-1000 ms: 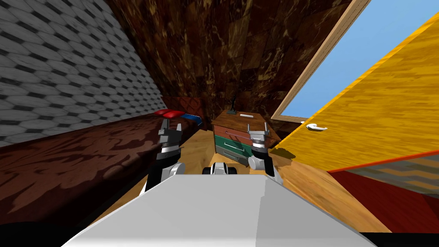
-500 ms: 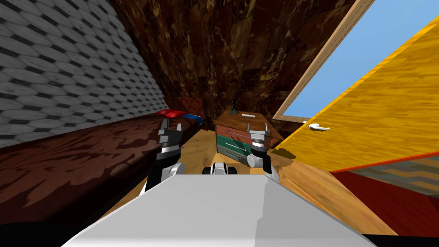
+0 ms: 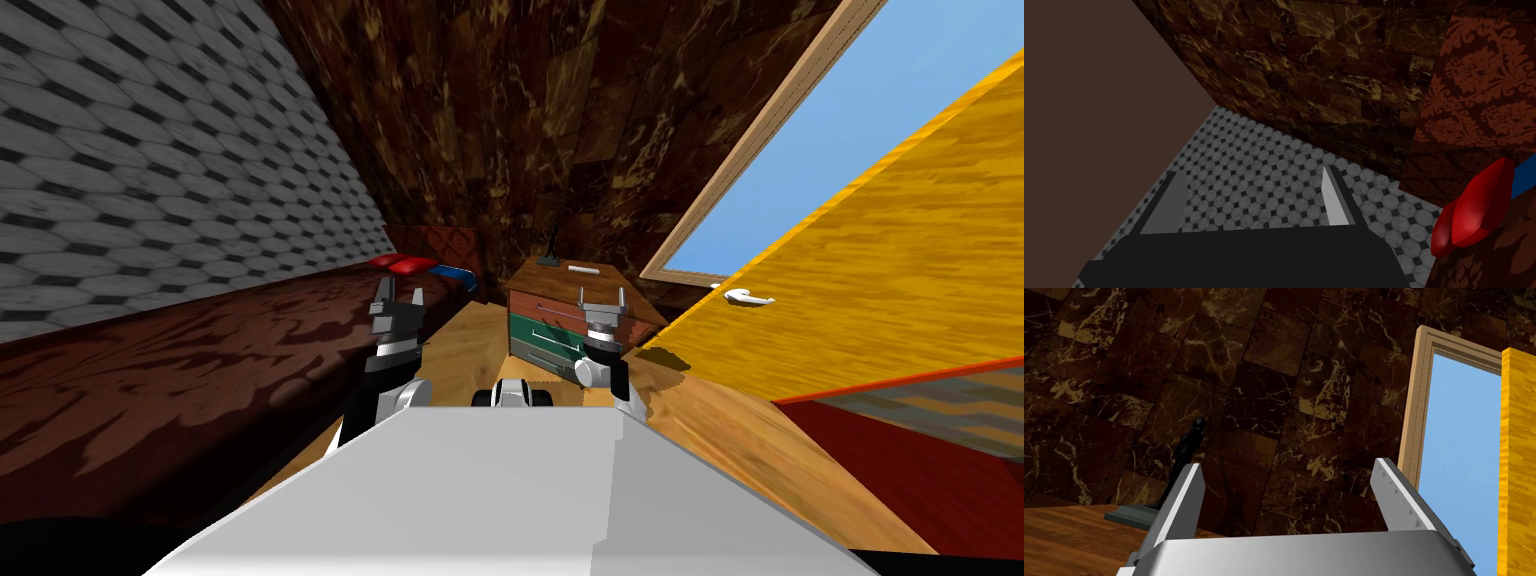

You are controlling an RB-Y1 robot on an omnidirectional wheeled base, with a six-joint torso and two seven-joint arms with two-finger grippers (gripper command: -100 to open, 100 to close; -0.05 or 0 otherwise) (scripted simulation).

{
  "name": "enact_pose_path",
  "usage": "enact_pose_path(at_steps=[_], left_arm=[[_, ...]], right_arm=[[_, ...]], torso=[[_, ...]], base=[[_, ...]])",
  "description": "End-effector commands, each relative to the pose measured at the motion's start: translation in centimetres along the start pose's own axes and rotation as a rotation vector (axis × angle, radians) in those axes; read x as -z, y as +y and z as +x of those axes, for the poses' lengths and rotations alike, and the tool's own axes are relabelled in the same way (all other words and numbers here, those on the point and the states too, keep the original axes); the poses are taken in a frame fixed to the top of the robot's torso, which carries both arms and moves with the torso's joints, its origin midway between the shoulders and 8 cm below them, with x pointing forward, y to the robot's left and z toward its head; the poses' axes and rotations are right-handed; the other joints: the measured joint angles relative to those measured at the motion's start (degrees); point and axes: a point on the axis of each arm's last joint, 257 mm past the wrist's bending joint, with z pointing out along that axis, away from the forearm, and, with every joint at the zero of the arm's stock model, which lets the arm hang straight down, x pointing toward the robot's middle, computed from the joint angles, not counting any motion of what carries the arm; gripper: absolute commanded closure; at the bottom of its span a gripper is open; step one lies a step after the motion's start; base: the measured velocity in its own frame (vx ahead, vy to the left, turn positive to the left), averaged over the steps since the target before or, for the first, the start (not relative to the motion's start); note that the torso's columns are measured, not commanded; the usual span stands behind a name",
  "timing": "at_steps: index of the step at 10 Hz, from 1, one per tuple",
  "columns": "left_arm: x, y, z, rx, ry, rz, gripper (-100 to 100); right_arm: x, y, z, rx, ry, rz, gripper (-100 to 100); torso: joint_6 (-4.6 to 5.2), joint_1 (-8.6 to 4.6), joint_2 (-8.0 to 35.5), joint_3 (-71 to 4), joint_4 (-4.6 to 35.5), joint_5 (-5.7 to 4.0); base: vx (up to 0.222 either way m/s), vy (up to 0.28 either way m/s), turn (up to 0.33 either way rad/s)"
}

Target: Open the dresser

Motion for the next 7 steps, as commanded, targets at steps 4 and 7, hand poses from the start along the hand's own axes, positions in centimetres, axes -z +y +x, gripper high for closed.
enact_pose_path(at_steps=[4,7], left_arm=[[0.0,0.0,0.0,0.000,0.000,0.000,0],[0.0,0.0,0.0,0.000,0.000,0.000,0]], right_arm=[[-0.2,0.4,-1.6,-0.201,-0.012,-0.052,-100],[-0.2,0.5,-2.4,-0.307,-0.018,-0.078,-100]], torso=[[-0.01,0.10,0.0,0.0,0.0,0.01],[0.00,0.08,0.0,0.0,0.0,0.02]], base=[[-0.013,0.059,0.012],[-0.011,0.066,0.011]])
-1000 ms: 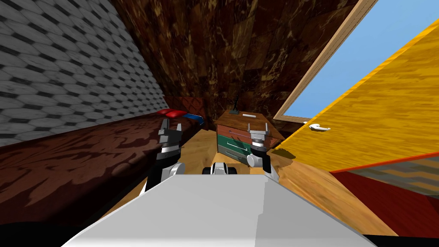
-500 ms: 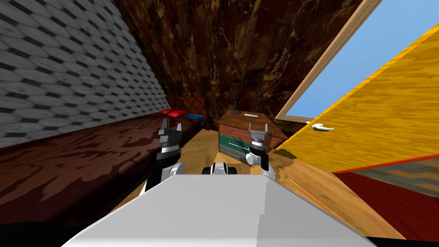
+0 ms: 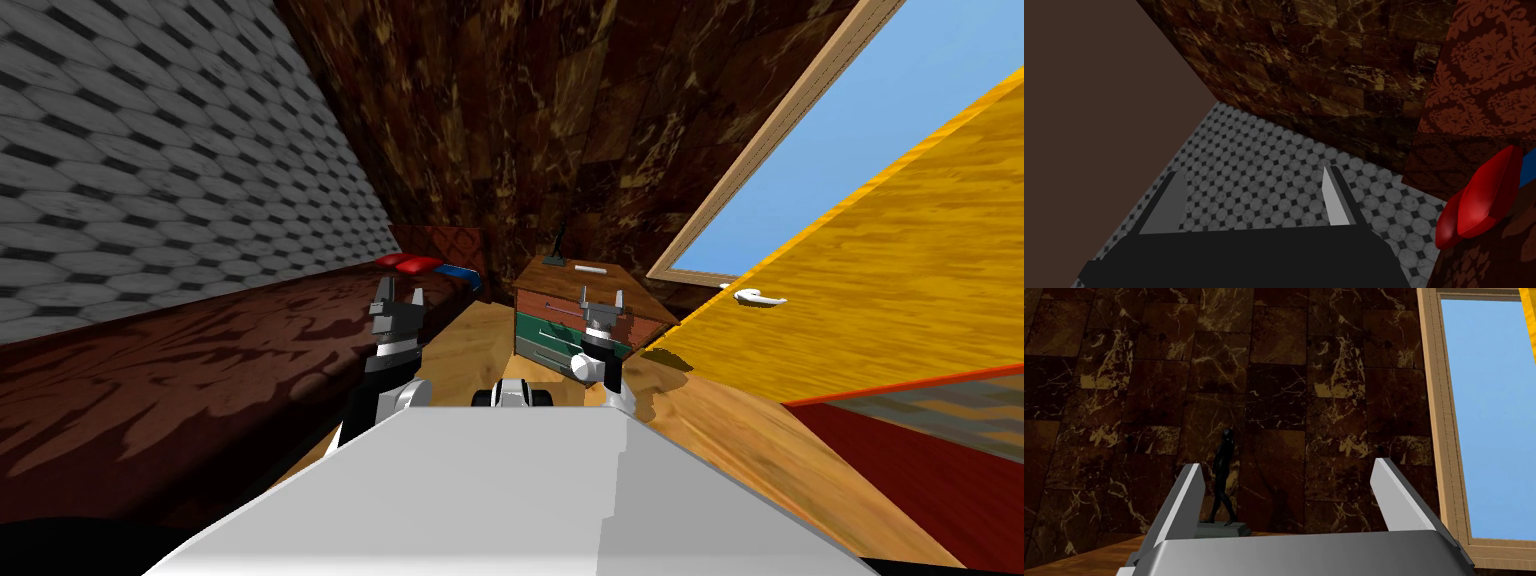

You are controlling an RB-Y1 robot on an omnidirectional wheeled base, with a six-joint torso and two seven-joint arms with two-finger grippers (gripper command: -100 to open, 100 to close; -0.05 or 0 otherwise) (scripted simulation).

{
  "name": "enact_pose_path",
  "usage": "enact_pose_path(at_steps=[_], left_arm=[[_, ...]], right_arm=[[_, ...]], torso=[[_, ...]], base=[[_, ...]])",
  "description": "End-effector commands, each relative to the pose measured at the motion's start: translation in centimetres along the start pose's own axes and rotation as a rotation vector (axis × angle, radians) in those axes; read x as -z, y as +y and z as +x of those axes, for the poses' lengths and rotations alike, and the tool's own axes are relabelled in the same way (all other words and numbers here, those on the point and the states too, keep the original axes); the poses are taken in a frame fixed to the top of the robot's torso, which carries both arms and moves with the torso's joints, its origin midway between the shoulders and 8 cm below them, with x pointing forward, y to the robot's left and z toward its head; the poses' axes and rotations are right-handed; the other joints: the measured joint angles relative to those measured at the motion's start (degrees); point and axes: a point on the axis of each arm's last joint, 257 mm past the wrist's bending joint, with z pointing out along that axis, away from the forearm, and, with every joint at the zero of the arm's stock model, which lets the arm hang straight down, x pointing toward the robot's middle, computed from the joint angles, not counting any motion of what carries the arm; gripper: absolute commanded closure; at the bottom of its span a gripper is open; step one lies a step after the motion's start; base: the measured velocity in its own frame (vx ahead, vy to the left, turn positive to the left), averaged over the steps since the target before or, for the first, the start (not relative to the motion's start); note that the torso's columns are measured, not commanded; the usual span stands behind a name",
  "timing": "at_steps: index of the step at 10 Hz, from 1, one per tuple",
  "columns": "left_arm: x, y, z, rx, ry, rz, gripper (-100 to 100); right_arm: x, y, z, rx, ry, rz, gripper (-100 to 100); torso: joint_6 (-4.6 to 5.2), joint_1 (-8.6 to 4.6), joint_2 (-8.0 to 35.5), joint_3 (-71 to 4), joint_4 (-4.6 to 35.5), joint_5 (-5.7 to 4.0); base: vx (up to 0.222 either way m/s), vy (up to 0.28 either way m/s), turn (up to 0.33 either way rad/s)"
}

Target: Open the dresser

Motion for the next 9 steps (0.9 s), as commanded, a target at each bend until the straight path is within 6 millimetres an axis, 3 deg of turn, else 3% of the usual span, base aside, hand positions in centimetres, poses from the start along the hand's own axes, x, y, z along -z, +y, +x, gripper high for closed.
enact_pose_path(at_steps=[1,9], left_arm=[[0.0,0.0,0.0,0.000,0.000,0.000,0],[0.0,0.0,0.0,0.000,0.000,0.000,0]], right_arm=[[0.0,0.3,-1.0,-0.103,-0.009,-0.030,-100],[0.1,0.7,-3.0,-0.340,-0.026,-0.080,-100]], torso=[[0.00,-0.17,0.0,0.0,0.0,-0.05],[0.00,-0.01,0.0,0.0,0.0,-0.01]], base=[[-0.004,0.047,0.029],[-0.007,0.040,0.010]])
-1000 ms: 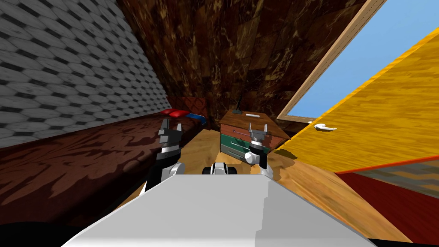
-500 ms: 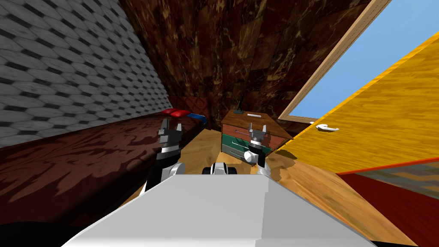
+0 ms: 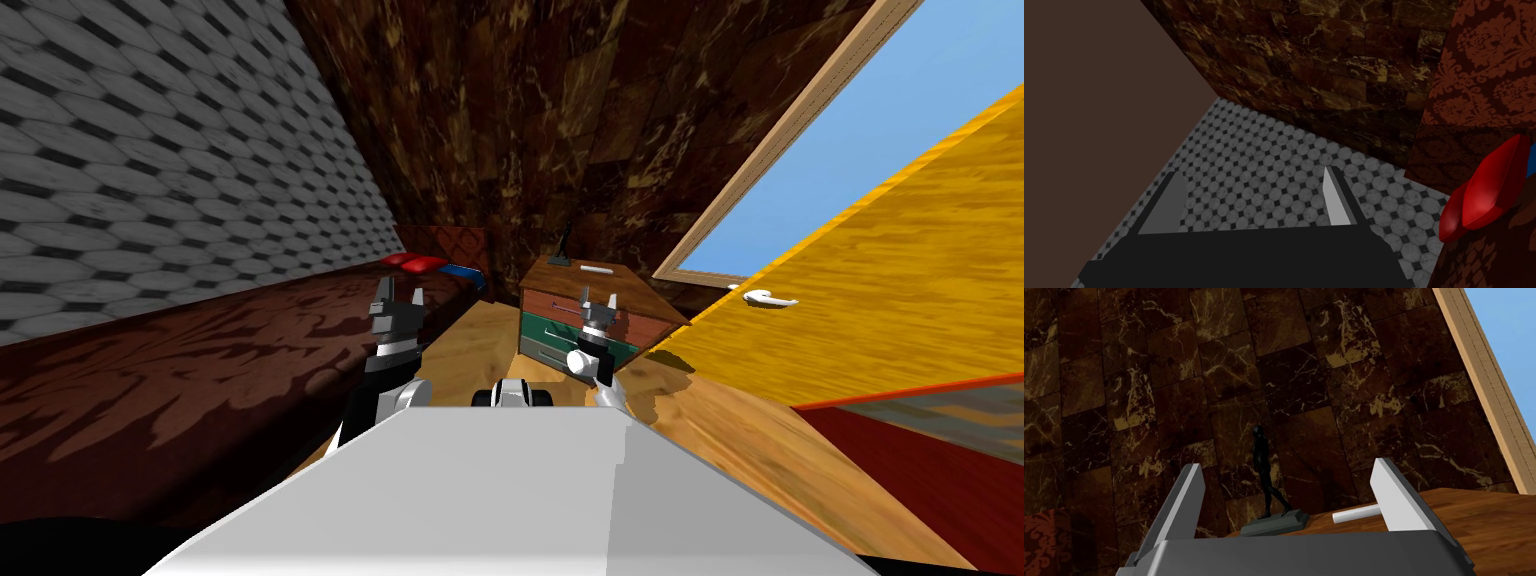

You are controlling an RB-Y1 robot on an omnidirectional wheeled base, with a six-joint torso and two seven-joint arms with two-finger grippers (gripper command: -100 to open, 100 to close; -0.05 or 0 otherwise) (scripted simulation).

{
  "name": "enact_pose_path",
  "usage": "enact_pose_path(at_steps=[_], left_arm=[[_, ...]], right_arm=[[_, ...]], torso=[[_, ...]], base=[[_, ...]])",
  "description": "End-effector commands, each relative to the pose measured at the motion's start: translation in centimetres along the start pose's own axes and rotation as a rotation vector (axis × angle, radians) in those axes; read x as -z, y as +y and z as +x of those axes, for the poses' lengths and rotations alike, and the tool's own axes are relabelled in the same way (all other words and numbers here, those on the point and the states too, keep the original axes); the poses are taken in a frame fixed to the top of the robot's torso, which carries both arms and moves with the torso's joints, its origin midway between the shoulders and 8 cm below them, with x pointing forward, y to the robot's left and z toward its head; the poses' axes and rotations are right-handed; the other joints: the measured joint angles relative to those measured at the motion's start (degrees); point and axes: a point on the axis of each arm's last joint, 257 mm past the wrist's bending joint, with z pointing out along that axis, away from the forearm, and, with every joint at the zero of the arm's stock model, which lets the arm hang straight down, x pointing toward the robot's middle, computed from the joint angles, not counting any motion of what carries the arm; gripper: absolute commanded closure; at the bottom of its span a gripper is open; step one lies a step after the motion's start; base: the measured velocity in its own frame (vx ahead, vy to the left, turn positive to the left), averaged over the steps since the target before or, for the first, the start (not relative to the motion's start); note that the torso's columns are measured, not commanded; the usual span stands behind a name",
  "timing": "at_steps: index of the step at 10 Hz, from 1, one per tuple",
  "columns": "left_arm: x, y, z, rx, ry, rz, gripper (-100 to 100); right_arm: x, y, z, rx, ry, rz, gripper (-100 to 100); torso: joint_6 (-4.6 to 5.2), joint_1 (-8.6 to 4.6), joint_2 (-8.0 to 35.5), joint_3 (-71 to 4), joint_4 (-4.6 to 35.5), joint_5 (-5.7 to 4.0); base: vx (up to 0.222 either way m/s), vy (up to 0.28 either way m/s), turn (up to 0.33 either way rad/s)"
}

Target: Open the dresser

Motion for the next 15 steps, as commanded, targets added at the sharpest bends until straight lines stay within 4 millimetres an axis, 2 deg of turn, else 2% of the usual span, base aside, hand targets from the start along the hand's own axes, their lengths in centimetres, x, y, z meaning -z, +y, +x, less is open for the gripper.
enact_pose_path(at_steps=[1,3,4,6,7,8,9,11,12,13,14,15], left_arm=[[0.0,0.0,0.0,0.000,0.000,0.000,0],[0.0,0.0,0.0,0.000,0.000,0.000,0],[0.0,0.0,0.0,0.000,0.000,0.000,0],[0.0,0.0,0.0,0.000,0.000,0.000,0],[0.0,0.0,0.0,0.000,0.000,0.000,0],[0.0,0.0,0.0,0.000,0.000,0.000,0],[0.0,0.0,0.0,0.000,0.000,0.000,0],[0.0,0.0,0.0,0.000,0.000,0.000,0],[0.0,0.0,0.0,0.000,0.000,0.000,0],[0.0,0.0,0.0,0.000,0.000,0.000,0],[0.0,0.0,0.0,0.000,0.000,0.000,0],[0.0,0.0,0.0,0.000,0.000,0.000,0]], right_arm=[[0.1,0.4,-1.1,-0.095,-0.012,-0.029,-100],[0.1,0.4,-1.1,-0.127,-0.012,-0.029,-100],[0.3,0.8,-2.2,-0.186,-0.025,-0.055,-100],[0.3,0.8,-2.2,-0.219,-0.024,-0.055,-100],[0.6,1.1,-3.4,-0.278,-0.039,-0.080,-100],[0.6,1.1,-3.4,-0.303,-0.038,-0.081,-100],[0.9,1.3,-4.6,-0.349,-0.056,-0.106,-100],[0.9,1.3,-4.6,-0.393,-0.054,-0.107,-100],[1.3,1.5,-5.9,-0.443,-0.072,-0.132,-100],[1.3,1.5,-5.9,-0.469,-0.071,-0.133,-100],[1.8,1.6,-7.2,-0.512,-0.091,-0.158,-100],[1.8,1.6,-7.2,-0.543,-0.089,-0.160,-100]], torso=[[0.00,-0.07,0.0,0.0,0.0,-0.02],[0.00,0.02,0.0,0.0,0.0,0.01],[0.00,-0.06,0.0,0.0,0.0,-0.01],[0.00,0.02,0.0,0.0,0.0,0.00],[0.00,-0.04,0.0,0.0,0.0,-0.01],[-0.01,0.00,0.0,0.0,0.0,-0.01],[0.00,0.00,0.0,0.0,0.0,0.00],[0.00,-0.01,0.0,0.0,0.0,0.00],[0.00,-0.05,0.0,0.0,0.0,-0.01],[-0.01,-0.03,0.0,0.0,0.0,-0.02],[0.00,-0.01,0.0,0.0,0.0,-0.01],[-0.01,0.01,0.0,0.0,0.0,0.00]], base=[[-0.004,0.040,0.024],[-0.007,0.028,0.007],[-0.003,0.029,0.024],[0.000,0.025,0.007],[0.001,0.024,0.024],[-0.001,0.025,0.015],[-0.002,0.026,0.022],[0.001,0.016,0.006],[0.002,0.009,0.022],[0.003,0.010,0.015],[0.004,0.011,0.026],[0.004,0.009,0.013]])
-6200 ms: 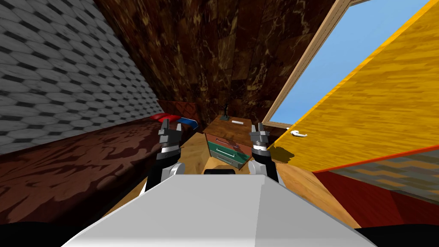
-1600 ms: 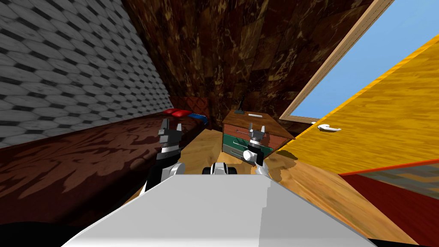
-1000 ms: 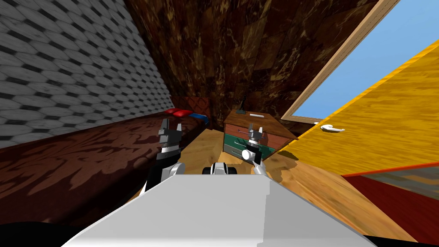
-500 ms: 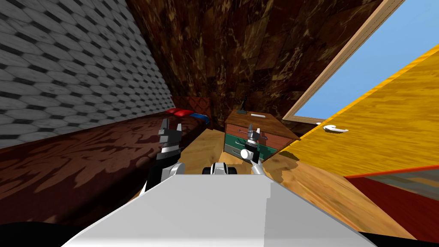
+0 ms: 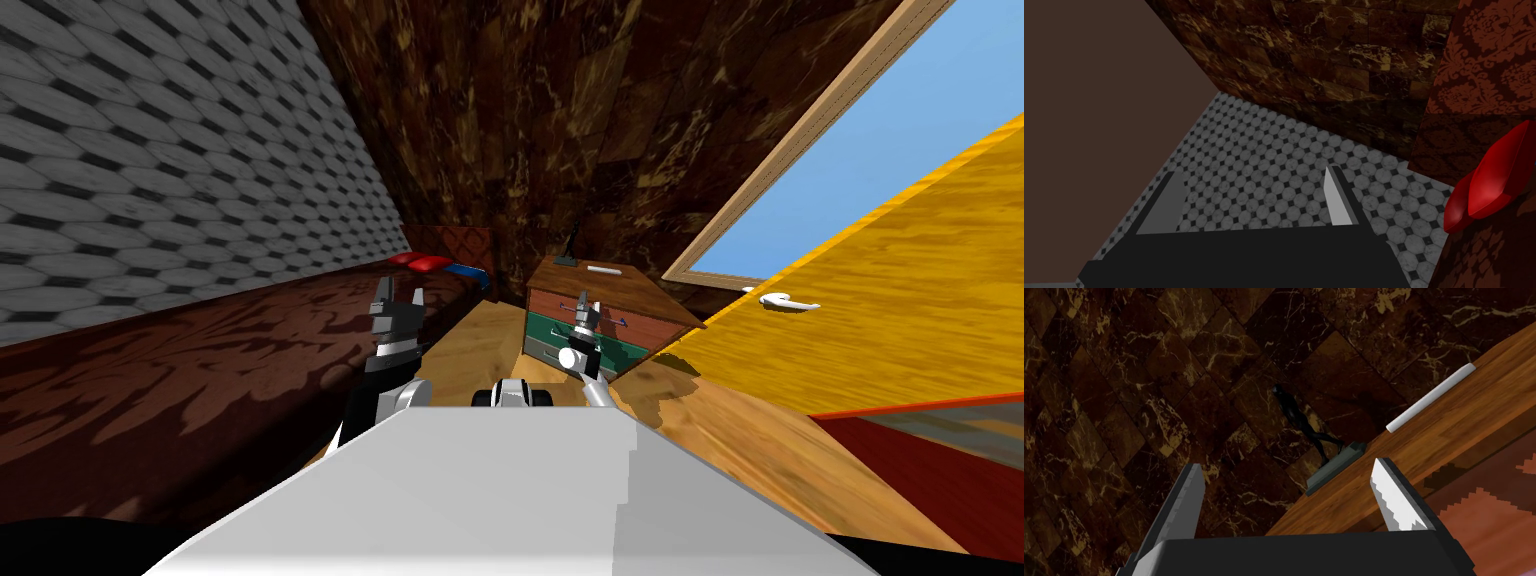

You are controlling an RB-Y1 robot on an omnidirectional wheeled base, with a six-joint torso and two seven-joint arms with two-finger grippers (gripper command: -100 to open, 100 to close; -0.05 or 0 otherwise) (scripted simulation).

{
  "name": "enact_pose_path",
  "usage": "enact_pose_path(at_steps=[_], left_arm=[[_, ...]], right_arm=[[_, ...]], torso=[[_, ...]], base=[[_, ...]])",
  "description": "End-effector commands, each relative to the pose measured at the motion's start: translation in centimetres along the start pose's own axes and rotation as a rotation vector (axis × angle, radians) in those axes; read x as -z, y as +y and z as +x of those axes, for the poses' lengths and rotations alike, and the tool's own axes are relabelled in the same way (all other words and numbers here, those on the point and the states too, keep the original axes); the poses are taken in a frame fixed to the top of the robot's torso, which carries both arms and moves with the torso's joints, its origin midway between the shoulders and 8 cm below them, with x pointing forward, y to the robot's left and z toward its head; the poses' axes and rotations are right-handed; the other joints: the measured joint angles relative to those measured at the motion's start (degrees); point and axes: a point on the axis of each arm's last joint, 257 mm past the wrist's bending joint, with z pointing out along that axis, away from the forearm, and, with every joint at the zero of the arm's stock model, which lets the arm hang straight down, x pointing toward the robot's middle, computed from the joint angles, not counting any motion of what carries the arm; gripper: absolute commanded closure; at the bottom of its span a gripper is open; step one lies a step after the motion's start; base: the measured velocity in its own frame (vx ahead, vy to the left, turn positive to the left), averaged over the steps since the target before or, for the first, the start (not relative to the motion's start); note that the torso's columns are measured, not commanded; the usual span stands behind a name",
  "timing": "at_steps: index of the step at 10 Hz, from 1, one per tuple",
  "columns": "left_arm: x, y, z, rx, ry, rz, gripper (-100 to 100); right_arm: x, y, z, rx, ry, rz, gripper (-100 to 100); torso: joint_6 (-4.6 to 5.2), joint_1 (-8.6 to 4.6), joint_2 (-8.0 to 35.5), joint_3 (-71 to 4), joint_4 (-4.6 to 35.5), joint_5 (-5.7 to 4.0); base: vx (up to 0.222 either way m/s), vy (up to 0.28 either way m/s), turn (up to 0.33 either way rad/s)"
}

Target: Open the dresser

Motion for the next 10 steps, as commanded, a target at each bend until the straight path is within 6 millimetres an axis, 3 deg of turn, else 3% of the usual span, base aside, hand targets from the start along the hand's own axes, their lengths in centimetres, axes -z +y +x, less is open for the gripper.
enact_pose_path(at_steps=[1,10], left_arm=[[0.0,0.0,0.0,0.000,0.000,0.000,0],[0.0,0.0,0.0,0.000,0.000,0.000,0]], right_arm=[[0.1,0.3,-0.5,-0.069,-0.007,-0.014,-100],[2.5,3.5,-6.2,-0.381,-0.090,-0.158,-100]], torso=[[0.01,-0.01,0.0,0.0,0.0,0.00],[0.01,-0.01,0.0,0.0,0.0,0.00]], base=[[0.000,0.000,0.000],[0.008,-0.007,0.017]])
